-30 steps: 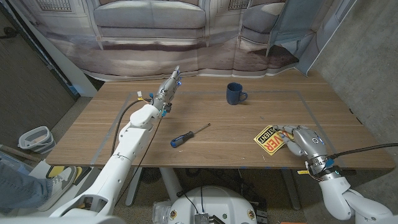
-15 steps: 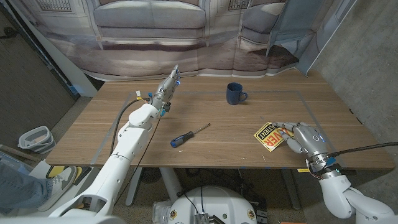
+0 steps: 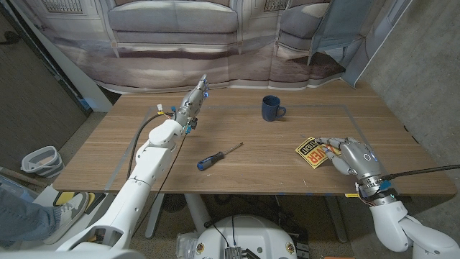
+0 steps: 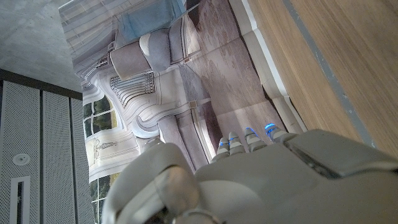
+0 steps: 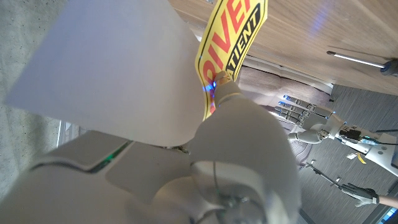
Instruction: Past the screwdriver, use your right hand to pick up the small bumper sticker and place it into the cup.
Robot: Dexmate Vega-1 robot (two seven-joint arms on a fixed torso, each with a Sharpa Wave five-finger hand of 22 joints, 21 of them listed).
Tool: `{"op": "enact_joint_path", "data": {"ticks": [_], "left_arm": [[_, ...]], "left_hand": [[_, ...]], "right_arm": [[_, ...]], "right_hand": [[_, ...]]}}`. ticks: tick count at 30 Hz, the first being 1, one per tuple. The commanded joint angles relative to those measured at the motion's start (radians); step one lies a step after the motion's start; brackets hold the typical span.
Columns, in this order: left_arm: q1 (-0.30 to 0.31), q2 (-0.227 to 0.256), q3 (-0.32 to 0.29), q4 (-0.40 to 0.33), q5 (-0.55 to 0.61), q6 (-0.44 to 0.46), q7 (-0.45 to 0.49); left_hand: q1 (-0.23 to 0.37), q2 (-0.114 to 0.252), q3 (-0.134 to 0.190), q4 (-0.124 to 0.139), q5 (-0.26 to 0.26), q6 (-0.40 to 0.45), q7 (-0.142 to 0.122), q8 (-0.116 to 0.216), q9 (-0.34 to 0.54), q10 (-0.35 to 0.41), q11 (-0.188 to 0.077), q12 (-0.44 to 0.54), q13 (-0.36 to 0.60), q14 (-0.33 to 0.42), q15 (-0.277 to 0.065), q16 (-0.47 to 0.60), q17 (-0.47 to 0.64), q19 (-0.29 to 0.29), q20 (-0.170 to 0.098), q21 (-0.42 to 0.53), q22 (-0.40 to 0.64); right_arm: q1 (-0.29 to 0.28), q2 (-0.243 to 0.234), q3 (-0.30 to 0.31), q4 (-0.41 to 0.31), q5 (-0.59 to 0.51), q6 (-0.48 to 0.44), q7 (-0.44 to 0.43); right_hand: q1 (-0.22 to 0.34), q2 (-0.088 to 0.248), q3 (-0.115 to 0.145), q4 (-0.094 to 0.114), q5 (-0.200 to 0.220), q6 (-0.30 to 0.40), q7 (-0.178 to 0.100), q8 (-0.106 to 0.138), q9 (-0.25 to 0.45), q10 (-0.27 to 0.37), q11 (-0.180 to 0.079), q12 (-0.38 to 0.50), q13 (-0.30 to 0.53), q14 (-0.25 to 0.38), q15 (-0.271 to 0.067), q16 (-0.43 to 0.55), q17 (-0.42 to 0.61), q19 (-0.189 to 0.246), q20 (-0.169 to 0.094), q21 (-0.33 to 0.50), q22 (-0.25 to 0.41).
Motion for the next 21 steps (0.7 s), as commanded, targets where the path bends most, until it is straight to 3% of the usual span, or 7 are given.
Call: {"op": "enact_joint_path", "data": {"ticks": [1, 21], "left_arm": [[0.007, 0.003, -0.002, -0.013, 0.002, 0.006, 0.004], [0.025, 0.005, -0.013, -0.041, 0.008, 0.017, 0.018]], "left_hand": [[0.008, 0.000, -0.010, 0.001, -0.002, 0.000, -0.001, -0.003, 0.004, -0.005, 0.002, 0.000, 0.006, -0.008, 0.003, 0.000, 0.002, 0.000, 0.006, 0.002, 0.004], [0.010, 0.002, -0.013, 0.001, -0.002, -0.002, -0.001, -0.004, 0.004, -0.005, 0.001, 0.000, 0.006, -0.008, 0.004, 0.000, 0.002, -0.001, 0.006, 0.002, 0.004]], "right_arm": [[-0.012, 0.017, 0.042, -0.014, -0.021, 0.023, 0.014], [-0.020, 0.054, 0.094, -0.026, -0.053, 0.061, 0.033]], "right_hand": [[0.012, 0.000, 0.000, 0.000, -0.001, 0.008, 0.001, 0.002, 0.005, 0.013, -0.003, -0.004, 0.003, 0.012, -0.101, 0.005, 0.004, -0.004, -0.148, 0.012, 0.001], [0.013, -0.002, 0.001, 0.000, -0.002, 0.016, 0.001, 0.003, 0.006, 0.017, -0.001, -0.006, 0.006, 0.017, -0.101, 0.005, 0.008, -0.010, -0.146, 0.028, -0.001]]}}
